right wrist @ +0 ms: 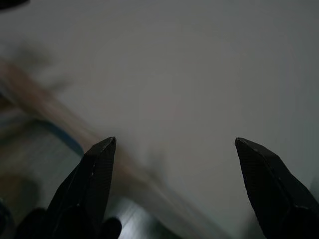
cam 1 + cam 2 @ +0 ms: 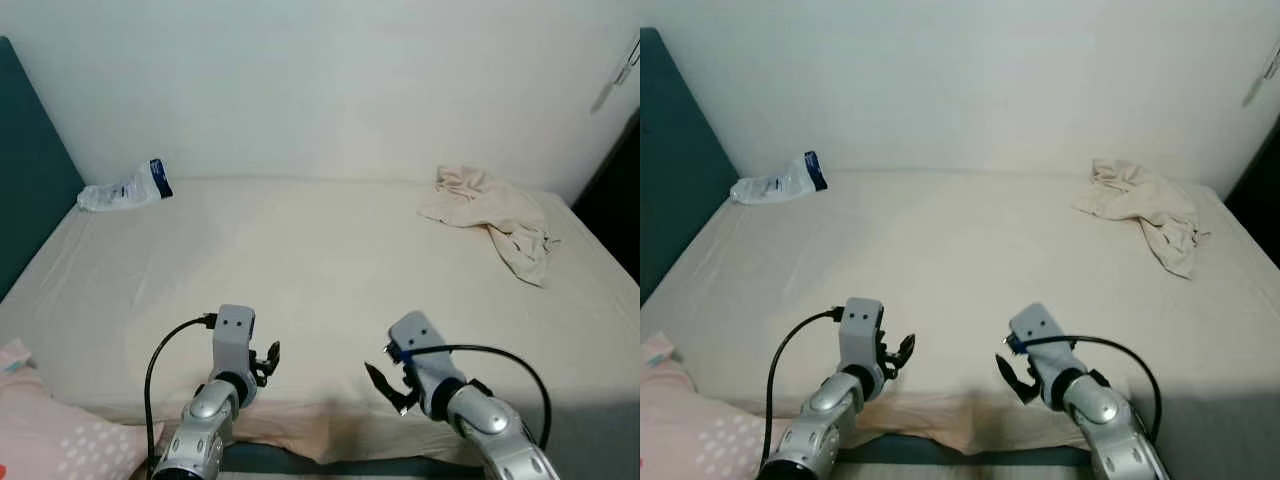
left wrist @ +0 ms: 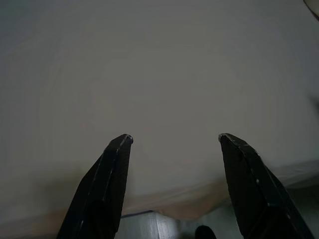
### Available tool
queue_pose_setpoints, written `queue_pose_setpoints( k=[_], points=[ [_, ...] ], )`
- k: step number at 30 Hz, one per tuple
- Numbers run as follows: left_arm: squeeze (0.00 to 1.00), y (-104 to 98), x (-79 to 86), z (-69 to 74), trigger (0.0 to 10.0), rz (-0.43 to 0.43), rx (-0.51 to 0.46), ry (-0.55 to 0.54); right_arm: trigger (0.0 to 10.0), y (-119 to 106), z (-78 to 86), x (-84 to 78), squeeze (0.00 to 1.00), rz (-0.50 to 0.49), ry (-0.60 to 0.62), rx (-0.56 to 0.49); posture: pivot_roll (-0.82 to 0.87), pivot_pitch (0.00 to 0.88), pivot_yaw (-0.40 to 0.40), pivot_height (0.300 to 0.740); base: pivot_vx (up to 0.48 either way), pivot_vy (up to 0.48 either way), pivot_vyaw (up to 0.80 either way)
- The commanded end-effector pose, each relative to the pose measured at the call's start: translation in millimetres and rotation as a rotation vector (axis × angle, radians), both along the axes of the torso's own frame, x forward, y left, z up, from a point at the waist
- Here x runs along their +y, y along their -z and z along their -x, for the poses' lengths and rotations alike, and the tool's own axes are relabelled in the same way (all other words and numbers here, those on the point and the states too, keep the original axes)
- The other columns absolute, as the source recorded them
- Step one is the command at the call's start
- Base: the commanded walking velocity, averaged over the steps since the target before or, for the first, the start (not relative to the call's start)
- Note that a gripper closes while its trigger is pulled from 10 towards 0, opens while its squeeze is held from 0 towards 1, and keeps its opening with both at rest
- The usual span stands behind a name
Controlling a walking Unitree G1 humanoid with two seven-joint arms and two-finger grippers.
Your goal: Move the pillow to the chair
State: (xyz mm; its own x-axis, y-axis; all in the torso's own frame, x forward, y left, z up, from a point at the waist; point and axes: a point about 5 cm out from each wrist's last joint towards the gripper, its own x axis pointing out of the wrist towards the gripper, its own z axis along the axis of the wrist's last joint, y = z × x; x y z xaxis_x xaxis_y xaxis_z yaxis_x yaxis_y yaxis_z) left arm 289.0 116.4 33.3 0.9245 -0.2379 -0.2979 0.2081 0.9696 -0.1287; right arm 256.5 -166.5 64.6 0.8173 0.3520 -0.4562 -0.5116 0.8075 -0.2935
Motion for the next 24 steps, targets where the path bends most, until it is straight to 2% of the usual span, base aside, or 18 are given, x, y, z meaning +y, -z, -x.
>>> queue_pose_setpoints(
  k=[1, 5, 24],
  points=[
    [0.00, 4.5, 1.1, 4.1, 10.0, -0.005, 0.027, 0.014, 10.0, 3.5, -0.4, -1.3, 0.00, 0.009, 0.009, 0.019, -0.14, 0.100, 0.026, 0.740, 0.000, 0.000, 0.00],
    [0.00, 4.6, 1.4, 6.7, 10.0, 0.006, 0.027, 0.013, 10.0, 1.8, -0.6, -3.3, 0.00, -0.058, 0.039, 0.023, -0.14, 0.105, 0.027, 0.740, 0.000, 0.000, 0.00],
    [0.00, 0.8, 4.8, 3.8, 10.0, -0.022, 0.000, 0.018, 10.0, 11.4, -5.4, -0.5, 0.00, -0.069, 0.074, 0.022, -0.13, 0.082, 0.035, 0.740, 0.000, 0.000, 0.00]
  ],
)
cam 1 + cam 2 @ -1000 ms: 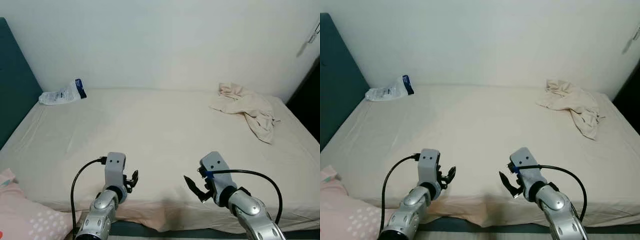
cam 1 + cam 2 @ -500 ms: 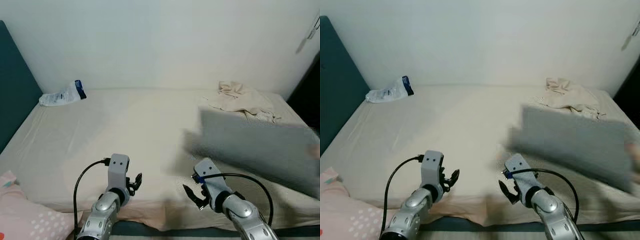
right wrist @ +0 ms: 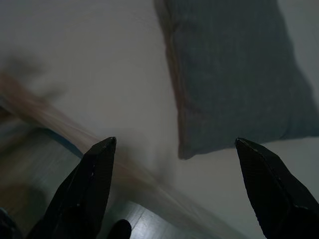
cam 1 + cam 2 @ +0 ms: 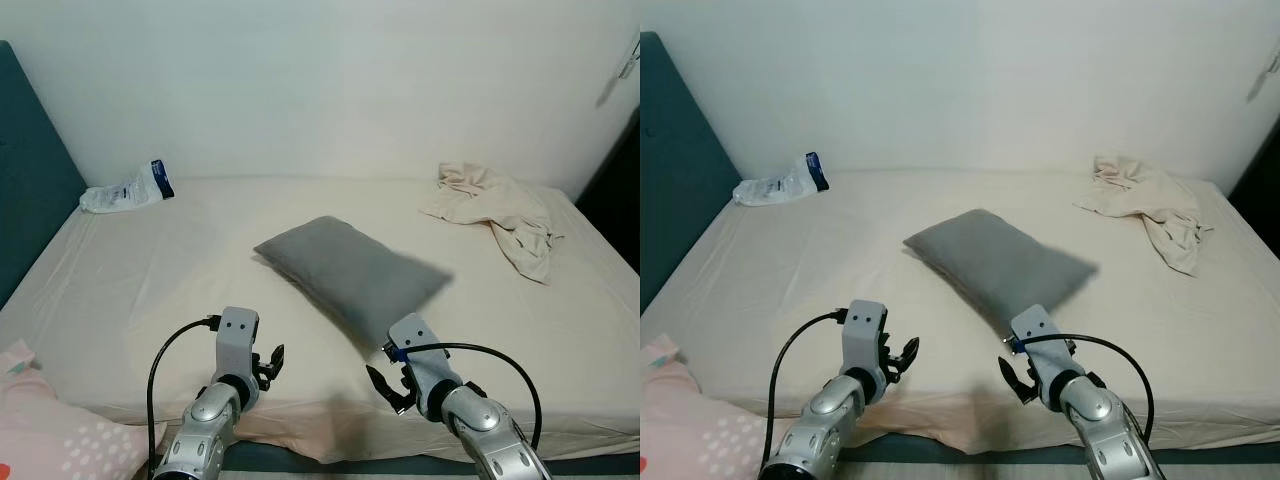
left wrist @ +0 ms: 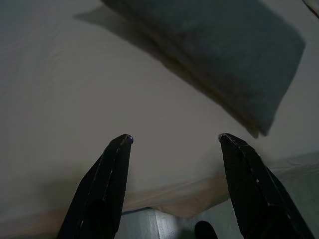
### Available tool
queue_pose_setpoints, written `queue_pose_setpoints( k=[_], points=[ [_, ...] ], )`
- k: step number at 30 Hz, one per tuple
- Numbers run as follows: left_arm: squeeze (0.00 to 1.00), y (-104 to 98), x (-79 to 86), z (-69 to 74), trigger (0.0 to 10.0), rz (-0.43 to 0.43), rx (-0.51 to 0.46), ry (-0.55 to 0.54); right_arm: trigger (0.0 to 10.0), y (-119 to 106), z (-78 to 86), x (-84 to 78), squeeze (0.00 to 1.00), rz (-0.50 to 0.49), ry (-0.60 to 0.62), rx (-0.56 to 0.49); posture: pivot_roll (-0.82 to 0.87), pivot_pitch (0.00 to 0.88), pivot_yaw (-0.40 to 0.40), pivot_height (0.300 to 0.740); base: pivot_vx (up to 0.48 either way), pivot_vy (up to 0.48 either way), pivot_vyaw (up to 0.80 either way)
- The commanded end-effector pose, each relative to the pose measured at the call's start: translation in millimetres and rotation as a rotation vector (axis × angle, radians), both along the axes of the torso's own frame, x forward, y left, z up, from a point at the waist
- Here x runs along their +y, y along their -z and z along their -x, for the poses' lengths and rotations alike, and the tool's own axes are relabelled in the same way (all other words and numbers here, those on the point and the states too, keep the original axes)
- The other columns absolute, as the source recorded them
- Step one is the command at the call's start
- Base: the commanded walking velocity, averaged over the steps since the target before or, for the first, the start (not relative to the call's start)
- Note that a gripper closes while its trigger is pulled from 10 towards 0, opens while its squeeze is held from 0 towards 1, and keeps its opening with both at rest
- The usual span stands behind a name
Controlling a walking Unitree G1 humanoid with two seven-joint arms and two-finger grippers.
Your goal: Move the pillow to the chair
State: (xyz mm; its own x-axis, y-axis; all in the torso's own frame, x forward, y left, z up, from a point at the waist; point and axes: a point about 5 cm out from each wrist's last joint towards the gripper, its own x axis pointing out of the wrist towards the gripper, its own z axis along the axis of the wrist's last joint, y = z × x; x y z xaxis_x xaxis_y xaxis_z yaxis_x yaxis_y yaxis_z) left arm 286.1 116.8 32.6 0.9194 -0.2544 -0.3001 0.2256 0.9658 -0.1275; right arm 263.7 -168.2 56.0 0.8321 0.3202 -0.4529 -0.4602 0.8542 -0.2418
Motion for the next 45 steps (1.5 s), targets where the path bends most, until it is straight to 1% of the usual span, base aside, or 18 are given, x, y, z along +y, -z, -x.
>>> queue_pose_setpoints(
  k=[1, 2, 3, 4, 6, 8, 10, 15, 18, 22, 25, 28, 32, 35, 39, 40, 45],
  points=[
    [0.00, 0.0, 4.4, 1.0, 10.0, -0.020, -0.002, -0.001, 10.0, 2.8, 1.8, 1.1, 0.00, -0.017, 0.007, 0.005, -0.13, 0.082, 0.035, 0.740, 0.000, 0.000, 0.00],
    [0.00, -1.8, 4.8, 1.0, 10.0, -0.026, -0.018, 0.009, 10.0, 0.7, 1.2, -2.3, 0.00, -0.062, 0.057, -0.010, -0.13, 0.090, 0.043, 0.740, 0.000, 0.000, 0.00],
    [0.00, -1.8, 4.8, 1.0, 10.0, -0.026, -0.018, 0.009, 10.0, 0.7, 1.2, -2.3, 0.00, -0.062, 0.057, -0.010, -0.13, 0.090, 0.043, 0.740, 0.000, 0.000, 0.00],
    [0.00, -4.3, 4.7, 1.0, 10.0, -0.019, -0.037, 0.023, 10.0, -0.6, 1.0, -5.7, 0.00, -0.089, 0.102, -0.027, -0.13, 0.097, 0.051, 0.740, 0.000, 0.000, 0.00],
    [0.00, -5.2, 4.6, 1.0, 10.0, -0.014, -0.044, 0.027, 10.0, -0.9, 1.0, -6.7, 0.00, -0.096, 0.116, -0.031, -0.13, 0.097, 0.051, 0.740, 0.000, 0.000, 0.00],
    [0.00, -9.2, 3.9, 0.4, 10.0, 0.001, -0.066, 0.047, 10.0, -0.2, -0.3, -14.0, 0.00, -0.118, 0.188, -0.038, -0.13, 0.104, 0.058, 0.740, 0.000, 0.000, 0.00],
    [0.00, -15.2, 4.3, -2.5, 10.0, 0.023, -0.096, 0.051, 10.0, 0.7, -2.5, -19.9, 0.00, -0.141, 0.249, -0.050, -0.12, 0.108, 0.058, 0.740, 0.000, 0.000, -0.77],
    [0.00, -30.1, 3.8, -10.6, 10.0, 0.045, -0.157, 0.040, 10.0, -5.1, -11.5, -19.8, 0.00, -0.202, 0.308, -0.082, -0.11, 0.111, 0.062, 0.740, 0.000, 0.000, -0.77],
    [0.00, -34.2, 2.4, -13.1, 10.0, 0.043, -0.176, 0.042, 10.0, -8.9, -17.7, -16.3, 0.00, -0.197, 0.301, -0.098, -0.11, 0.111, 0.064, 0.740, 0.000, 0.000, -0.76],
    [0.00, -33.5, 2.7, -15.2, 10.0, 0.038, -0.174, 0.035, 10.0, -12.4, -23.8, -13.2, 0.00, -0.197, 0.300, -0.114, -0.11, 0.105, 0.059, 0.740, 0.000, 0.000, -0.77],
    [0.00, -31.2, 5.2, -16.3, 10.0, 0.032, -0.165, 0.005, 10.0, -12.5, -27.1, -12.1, 0.00, -0.182, 0.298, -0.125, -0.11, 0.100, 0.057, 0.740, 0.000, 0.000, 0.00],
    [0.00, -29.7, 8.0, -17.3, 10.0, 0.031, -0.156, -0.024, 10.0, -12.2, -28.5, -11.4, 0.00, -0.178, 0.293, -0.129, -0.11, 0.092, 0.053, 0.740, 0.000, 0.000, 0.00],
    [0.00, -28.3, 9.1, -18.0, 10.0, 0.025, -0.149, -0.032, 10.0, -11.8, -30.0, -8.8, 0.00, -0.175, 0.276, -0.128, -0.11, 0.076, 0.048, 0.740, 0.000, 0.000, 0.00],
    [0.00, -25.9, 8.3, -18.3, 10.0, -0.005, -0.134, -0.031, 10.0, -11.8, -32.0, -4.4, 0.00, -0.165, 0.250, -0.127, -0.11, 0.069, 0.046, 0.740, 0.000, -0.459, 0.00],
    [0.00, -24.5, 7.4, -18.5, 10.0, -0.003, -0.123, -0.037, 10.0, -10.9, -32.7, -0.7, 0.00, -0.166, 0.240, -0.127, -0.10, 0.064, 0.046, 0.740, 0.000, -0.476, 0.00],
    [0.00, -23.4, 7.6, -18.2, 10.0, 0.004, -0.113, -0.049, 10.0, -9.6, -32.3, 1.9, 0.00, -0.164, 0.231, -0.122, -0.10, 0.063, 0.047, 0.740, 0.000, 0.000, 0.00],
    [0.00, -22.4, 8.6, -18.0, 10.0, -0.003, -0.108, -0.051, 10.0, -5.7, -30.3, 5.3, 0.00, -0.155, 0.220, -0.111, -0.10, 0.069, 0.049, 0.740, 0.000, 0.000, 0.00]
  ],
)
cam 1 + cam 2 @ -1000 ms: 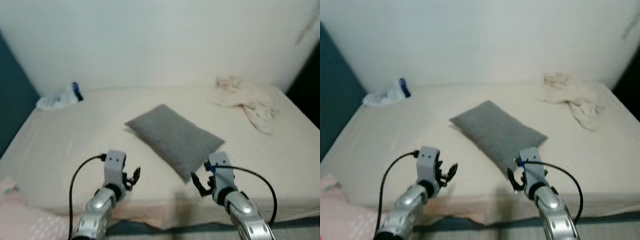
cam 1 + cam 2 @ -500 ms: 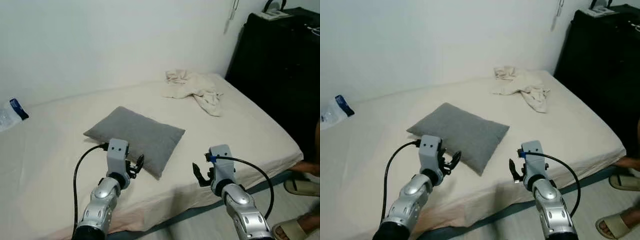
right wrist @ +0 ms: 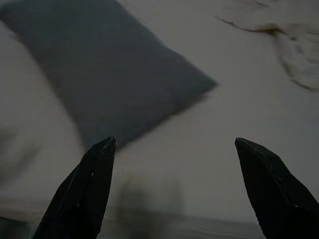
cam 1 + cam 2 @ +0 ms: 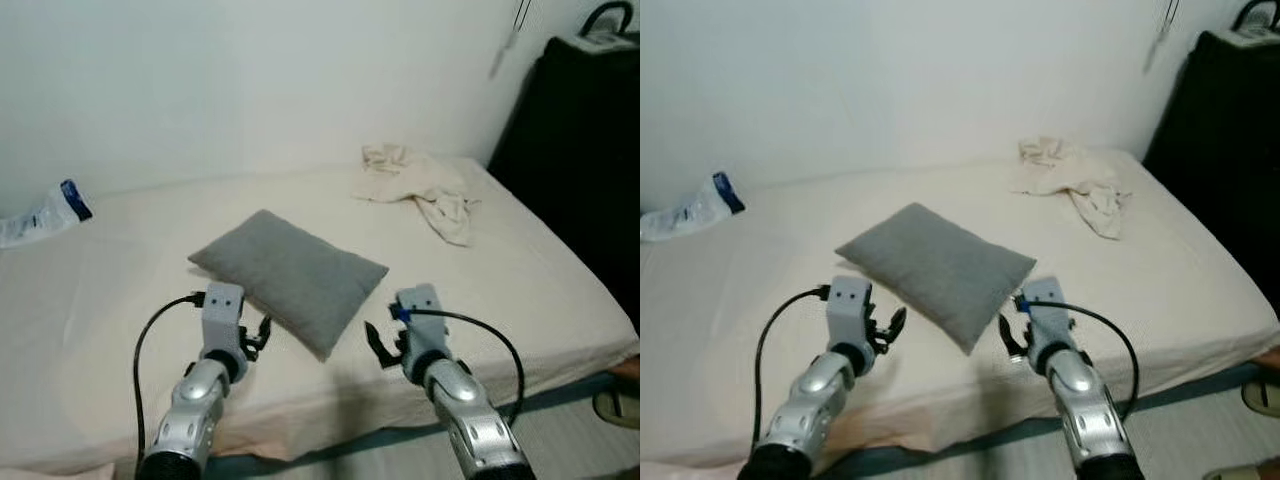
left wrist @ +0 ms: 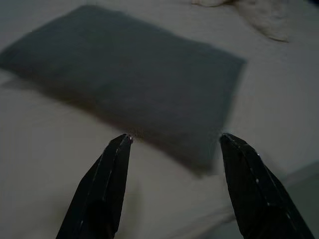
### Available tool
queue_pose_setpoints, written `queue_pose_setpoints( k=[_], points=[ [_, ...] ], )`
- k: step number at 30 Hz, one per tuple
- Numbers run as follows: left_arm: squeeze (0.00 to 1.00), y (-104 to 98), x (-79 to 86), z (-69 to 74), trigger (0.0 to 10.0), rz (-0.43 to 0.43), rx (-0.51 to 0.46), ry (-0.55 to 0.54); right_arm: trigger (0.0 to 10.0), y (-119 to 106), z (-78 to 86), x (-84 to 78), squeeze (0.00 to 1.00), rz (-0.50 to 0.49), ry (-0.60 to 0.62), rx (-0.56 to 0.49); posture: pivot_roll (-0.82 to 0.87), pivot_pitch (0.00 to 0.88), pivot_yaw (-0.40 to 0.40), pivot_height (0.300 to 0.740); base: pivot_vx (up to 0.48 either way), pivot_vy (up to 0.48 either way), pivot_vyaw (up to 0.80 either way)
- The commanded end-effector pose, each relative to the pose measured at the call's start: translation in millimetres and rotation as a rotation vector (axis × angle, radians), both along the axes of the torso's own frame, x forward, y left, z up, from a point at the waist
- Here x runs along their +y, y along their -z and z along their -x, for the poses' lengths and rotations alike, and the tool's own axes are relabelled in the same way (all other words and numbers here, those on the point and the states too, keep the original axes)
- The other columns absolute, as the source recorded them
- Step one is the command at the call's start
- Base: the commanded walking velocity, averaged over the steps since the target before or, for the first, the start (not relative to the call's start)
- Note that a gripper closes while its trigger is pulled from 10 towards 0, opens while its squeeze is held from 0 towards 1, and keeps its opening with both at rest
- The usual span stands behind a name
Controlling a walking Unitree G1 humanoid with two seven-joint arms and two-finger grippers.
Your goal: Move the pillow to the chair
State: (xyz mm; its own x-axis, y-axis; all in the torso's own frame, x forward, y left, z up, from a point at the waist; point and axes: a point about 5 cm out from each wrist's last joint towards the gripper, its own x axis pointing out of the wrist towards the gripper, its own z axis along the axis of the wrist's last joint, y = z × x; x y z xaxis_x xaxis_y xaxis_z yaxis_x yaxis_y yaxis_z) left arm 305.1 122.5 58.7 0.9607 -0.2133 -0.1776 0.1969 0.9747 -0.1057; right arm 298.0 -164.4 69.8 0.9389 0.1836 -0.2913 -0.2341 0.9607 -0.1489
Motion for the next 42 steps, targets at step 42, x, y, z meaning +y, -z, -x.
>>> queue_pose_setpoints(
  k=[42],
  points=[
    [0.00, -14.4, 11.9, -1.7, 10.0, -0.079, -0.060, -0.003, 10.0, 26.9, 15.0, 16.3, 0.00, 0.002, -0.024, 0.083, -0.05, 0.108, 0.085, 0.740, 0.000, 0.000, 0.00]
  ],
)
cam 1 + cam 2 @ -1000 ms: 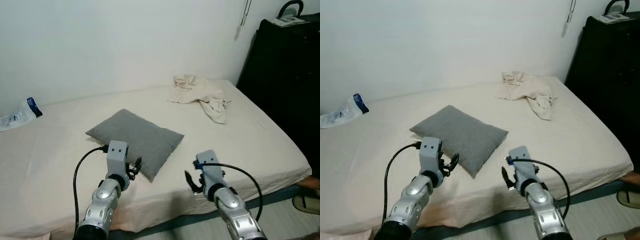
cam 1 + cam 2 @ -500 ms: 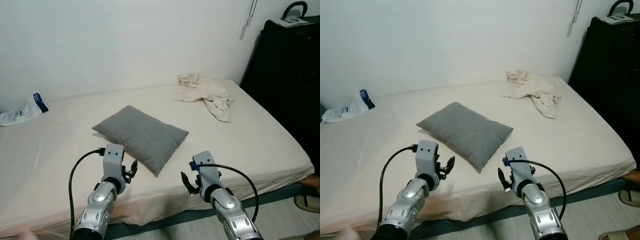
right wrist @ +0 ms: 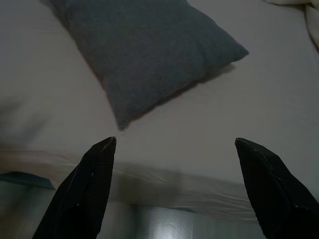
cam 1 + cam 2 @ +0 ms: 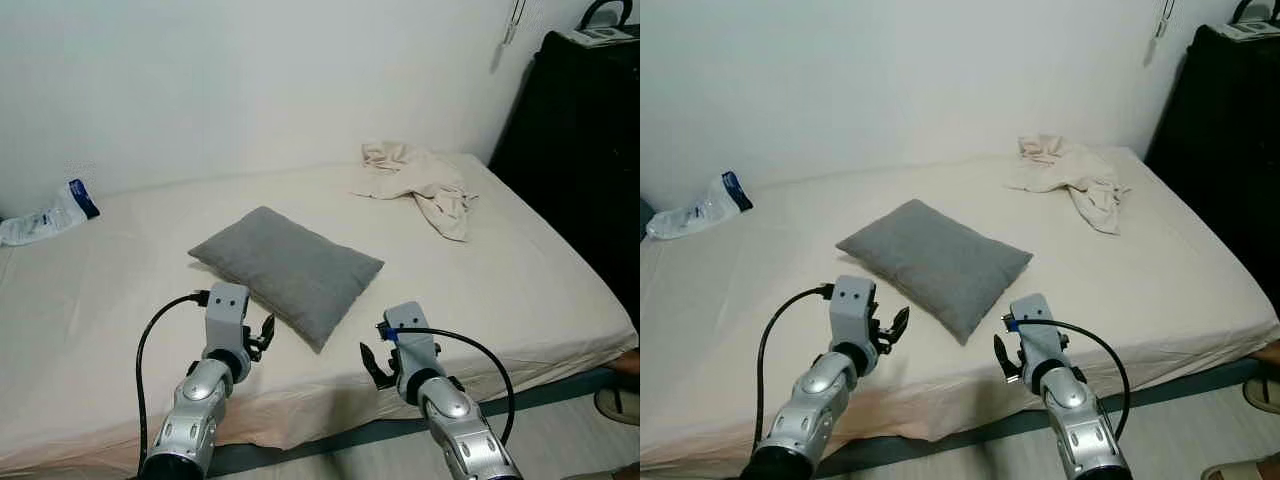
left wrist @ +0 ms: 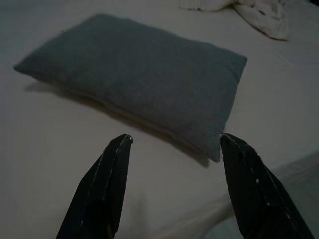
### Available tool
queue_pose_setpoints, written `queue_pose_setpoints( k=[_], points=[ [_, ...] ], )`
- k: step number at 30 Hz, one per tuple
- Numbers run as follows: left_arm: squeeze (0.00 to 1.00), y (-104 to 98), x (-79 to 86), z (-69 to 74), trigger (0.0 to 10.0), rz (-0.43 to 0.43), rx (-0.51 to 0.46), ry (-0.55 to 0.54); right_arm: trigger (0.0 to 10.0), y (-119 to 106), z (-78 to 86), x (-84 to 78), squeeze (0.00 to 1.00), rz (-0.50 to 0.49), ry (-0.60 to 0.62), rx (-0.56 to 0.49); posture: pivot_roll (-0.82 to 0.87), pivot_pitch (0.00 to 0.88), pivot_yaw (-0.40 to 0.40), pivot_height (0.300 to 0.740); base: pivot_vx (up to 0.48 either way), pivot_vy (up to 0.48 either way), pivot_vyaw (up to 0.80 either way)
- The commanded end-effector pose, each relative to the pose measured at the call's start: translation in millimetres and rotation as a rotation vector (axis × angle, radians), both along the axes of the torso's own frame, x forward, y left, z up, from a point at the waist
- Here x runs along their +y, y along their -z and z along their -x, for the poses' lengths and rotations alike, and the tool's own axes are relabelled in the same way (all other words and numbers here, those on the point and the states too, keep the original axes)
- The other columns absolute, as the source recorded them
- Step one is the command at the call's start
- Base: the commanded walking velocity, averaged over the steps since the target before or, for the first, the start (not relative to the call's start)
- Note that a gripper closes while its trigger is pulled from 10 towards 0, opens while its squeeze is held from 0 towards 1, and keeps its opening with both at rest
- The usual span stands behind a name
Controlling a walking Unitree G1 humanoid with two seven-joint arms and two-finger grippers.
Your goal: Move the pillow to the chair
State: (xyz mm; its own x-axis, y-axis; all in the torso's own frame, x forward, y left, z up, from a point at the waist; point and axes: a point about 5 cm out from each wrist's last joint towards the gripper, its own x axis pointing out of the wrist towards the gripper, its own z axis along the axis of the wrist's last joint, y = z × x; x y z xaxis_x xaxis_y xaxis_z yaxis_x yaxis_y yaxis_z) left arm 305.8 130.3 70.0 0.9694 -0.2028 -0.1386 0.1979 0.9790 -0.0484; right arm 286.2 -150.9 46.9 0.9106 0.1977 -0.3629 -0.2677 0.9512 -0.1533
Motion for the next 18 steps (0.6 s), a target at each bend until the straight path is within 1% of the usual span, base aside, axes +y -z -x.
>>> queue_pose_setpoints(
  k=[1, 6, 14, 15, 18],
  points=[
    [0.00, -5.1, 5.0, -1.8, 10.0, -0.030, -0.015, -0.005, 10.0, 3.6, 3.2, 3.2, 0.00, -0.024, 0.003, 0.010, -0.05, 0.118, 0.090, 0.740, 0.000, 0.000, 0.00],
    [0.00, -8.3, 2.5, 0.0, 10.0, -0.017, -0.032, 0.011, 10.0, 2.6, 4.1, 3.6, 0.00, -0.047, 0.026, 0.002, -0.05, 0.126, 0.099, 0.740, 0.000, 0.000, 0.00],
    [0.00, -9.7, -0.8, 0.7, 10.0, -0.018, -0.034, 0.040, 10.0, 0.2, 2.1, 5.5, 0.00, -0.055, 0.025, -0.005, -0.04, 0.139, 0.108, 0.740, 0.000, 0.000, 0.00],
    [0.00, -9.5, -1.2, 0.9, 10.0, -0.016, -0.032, 0.045, 10.0, 0.9, 2.2, 6.1, 0.00, -0.055, 0.025, -0.005, -0.04, 0.144, 0.119, 0.740, 0.000, 0.000, 0.00],
    [0.00, -12.2, -4.4, 1.2, 10.0, -0.009, -0.036, 0.060, 10.0, -0.2, 1.9, 6.4, 0.00, -0.062, 0.028, -0.011, -0.05, 0.137, 0.118, 0.740, 0.000, 0.000, 0.00]
  ],
)
